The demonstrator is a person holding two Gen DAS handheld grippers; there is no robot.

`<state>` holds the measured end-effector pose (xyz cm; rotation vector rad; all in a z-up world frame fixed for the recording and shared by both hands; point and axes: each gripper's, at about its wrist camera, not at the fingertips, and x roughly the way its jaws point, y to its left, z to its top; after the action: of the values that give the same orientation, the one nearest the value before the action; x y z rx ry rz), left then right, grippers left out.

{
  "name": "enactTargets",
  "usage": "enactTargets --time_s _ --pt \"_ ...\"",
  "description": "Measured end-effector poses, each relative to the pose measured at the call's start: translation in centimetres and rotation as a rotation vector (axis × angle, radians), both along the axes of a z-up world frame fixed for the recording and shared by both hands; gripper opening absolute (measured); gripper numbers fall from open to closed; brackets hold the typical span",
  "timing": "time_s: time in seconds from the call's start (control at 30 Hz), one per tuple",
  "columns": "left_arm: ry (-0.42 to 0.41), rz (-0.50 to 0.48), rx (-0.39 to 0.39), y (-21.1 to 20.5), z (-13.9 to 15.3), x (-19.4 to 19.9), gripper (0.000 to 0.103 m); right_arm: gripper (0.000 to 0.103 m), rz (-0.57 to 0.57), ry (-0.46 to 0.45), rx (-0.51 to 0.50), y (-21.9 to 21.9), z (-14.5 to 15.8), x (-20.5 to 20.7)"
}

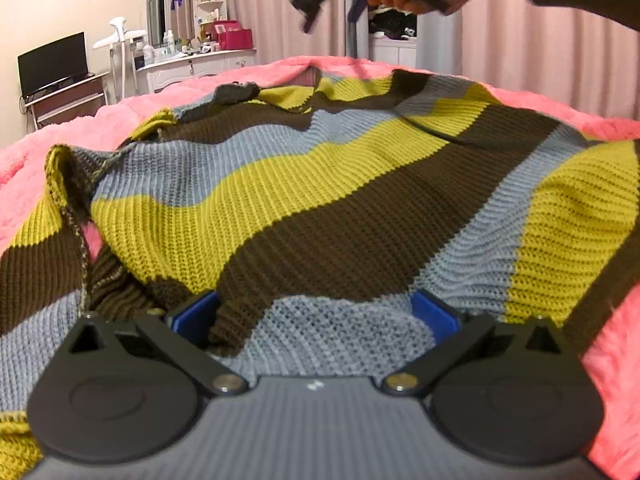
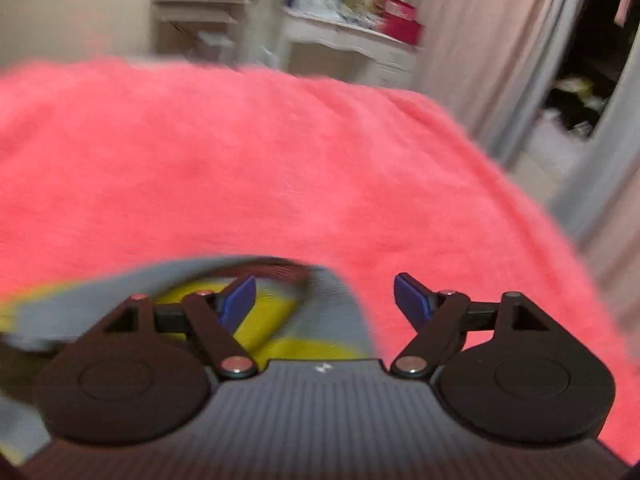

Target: Fold clothes

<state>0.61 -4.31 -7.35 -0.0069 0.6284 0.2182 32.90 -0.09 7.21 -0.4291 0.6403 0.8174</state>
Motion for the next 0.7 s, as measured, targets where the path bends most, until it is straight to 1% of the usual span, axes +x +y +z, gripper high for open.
enactTargets --time_s 0.07,0.17,0.2,0.27,0.3,0.33,0.37,0.4,0.43,0.47,0.5,0.53,0.57,0.6,0.67,0.7 --pt "0.001 0.003 0.001 -0.1 0.1 -0.1 0.103 0.08 0.045 0.04 -0.022 0.1 -0.5 -1.4" --pt "0.002 0.004 0.005 -0.2 0.2 -0.2 0.103 0.08 0.159 0.144 -0.1 2.3 -2.4 -2.8" --pt "0.002 0.004 0.005 -0.2 0.2 -0.1 0.103 0.08 0.172 0.172 -0.156 4.1 -3.7 -2.9" --pt "0.0 0.003 0.004 -0.1 0.1 0.0 0.103 0.079 0.177 0.204 -0.242 7.6 -5.8 -1.6" --pt "-0.002 0.003 0.003 -0.1 0.1 0.0 0.103 0.079 0.171 0.215 -0.27 10.5 -6.5 -0.7" --pt "-0.005 0.001 0.001 0.0 0.0 0.0 0.103 0.079 0.161 0.212 -0.266 12.5 -6.6 0.2" --pt "-0.007 0.0 -0.001 0.0 -0.1 0.0 0.103 0.079 0.111 0.166 -0.16 13.9 -5.4 1.0" --pt "-0.009 -0.002 -0.004 0.1 -0.2 0.0 0.103 0.079 0.05 0.111 -0.029 15.3 -4.0 1.9" --pt "-0.011 -0.004 -0.009 0.2 -0.2 0.0 0.103 0.079 0.019 0.088 0.044 15.8 -3.2 2.2" --pt "-0.012 -0.005 -0.012 0.3 -0.3 0.1 0.103 0.079 -0.004 0.074 0.102 16.2 -2.6 2.3" --pt "-0.013 -0.006 -0.015 0.4 -0.3 0.1 0.103 0.079 -0.022 0.116 0.098 16.7 -2.1 2.6" --pt "-0.013 -0.008 -0.018 0.4 -0.4 0.2 0.103 0.079 -0.025 0.134 0.097 16.7 -1.9 2.6" --pt "-0.014 -0.009 -0.018 0.4 -0.4 0.2 0.103 0.079 -0.02 0.162 0.127 15.7 -1.4 1.9" --pt "-0.015 -0.011 -0.021 0.5 -0.4 0.2 0.103 0.079 -0.018 0.179 0.192 12.8 -0.3 0.3" --pt "-0.019 -0.016 -0.028 0.7 -0.5 0.2 0.103 0.08 -0.017 0.165 0.287 8.4 1.4 -2.0" --pt "-0.021 -0.019 -0.034 0.8 -0.5 0.2 0.103 0.08 -0.021 0.162 0.37 4.0 2.4 -4.0"
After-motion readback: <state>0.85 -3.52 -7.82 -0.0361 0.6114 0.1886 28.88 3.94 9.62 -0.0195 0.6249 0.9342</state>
